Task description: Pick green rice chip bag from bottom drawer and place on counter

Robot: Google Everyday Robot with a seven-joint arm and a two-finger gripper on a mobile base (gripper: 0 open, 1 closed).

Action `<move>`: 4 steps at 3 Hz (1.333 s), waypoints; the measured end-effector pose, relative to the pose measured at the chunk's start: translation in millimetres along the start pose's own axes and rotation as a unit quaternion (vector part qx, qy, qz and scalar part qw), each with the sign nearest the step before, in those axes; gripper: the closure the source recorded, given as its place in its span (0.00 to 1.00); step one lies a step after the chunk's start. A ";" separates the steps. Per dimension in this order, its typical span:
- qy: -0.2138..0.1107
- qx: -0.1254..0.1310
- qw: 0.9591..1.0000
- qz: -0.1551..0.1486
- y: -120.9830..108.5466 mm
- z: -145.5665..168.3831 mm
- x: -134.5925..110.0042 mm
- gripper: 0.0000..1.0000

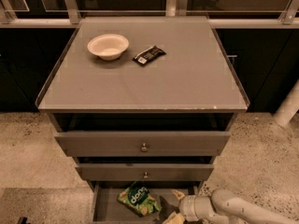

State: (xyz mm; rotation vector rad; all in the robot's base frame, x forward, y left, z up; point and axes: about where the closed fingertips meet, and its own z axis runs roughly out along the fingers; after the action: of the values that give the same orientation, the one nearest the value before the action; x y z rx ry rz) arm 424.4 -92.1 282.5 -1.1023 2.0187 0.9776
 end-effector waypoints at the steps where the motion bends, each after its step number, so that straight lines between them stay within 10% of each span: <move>1: 0.004 -0.002 1.000 0.007 -10.0 19.8 9.2 0.00; 4: 0.011 -0.021 1.000 0.003 -19.4 48.2 16.0 0.00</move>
Offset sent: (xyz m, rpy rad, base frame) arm 0.0119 0.0270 -0.0461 -0.0149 0.0939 0.0927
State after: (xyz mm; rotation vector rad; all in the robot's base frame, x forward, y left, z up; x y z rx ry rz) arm 442.6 -65.7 238.6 -1.1336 2.0281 1.0209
